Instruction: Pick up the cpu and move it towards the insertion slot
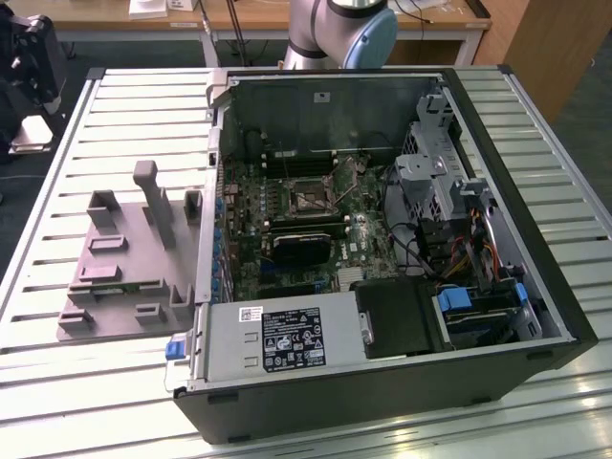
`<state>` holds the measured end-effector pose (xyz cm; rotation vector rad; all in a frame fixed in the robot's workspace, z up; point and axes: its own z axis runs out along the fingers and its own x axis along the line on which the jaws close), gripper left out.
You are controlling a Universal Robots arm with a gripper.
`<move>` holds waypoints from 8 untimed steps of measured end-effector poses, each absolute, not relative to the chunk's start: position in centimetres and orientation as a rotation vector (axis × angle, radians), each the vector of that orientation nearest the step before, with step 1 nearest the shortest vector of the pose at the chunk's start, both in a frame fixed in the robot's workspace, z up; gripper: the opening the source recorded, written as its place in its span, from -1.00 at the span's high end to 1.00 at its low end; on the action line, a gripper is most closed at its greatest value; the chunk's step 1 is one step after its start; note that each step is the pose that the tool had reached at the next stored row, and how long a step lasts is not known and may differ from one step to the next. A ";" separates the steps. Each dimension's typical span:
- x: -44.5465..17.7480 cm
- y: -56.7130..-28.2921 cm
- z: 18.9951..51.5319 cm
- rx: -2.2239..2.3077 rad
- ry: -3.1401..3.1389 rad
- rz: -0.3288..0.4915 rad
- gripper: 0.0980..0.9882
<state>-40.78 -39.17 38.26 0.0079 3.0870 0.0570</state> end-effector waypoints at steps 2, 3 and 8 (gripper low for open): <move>-40.3 -39.2 38.3 0.008 3.087 0.057 0.01; -40.1 -39.2 38.3 0.008 3.087 0.057 0.01; -38.2 -39.2 38.3 0.008 3.090 0.057 0.01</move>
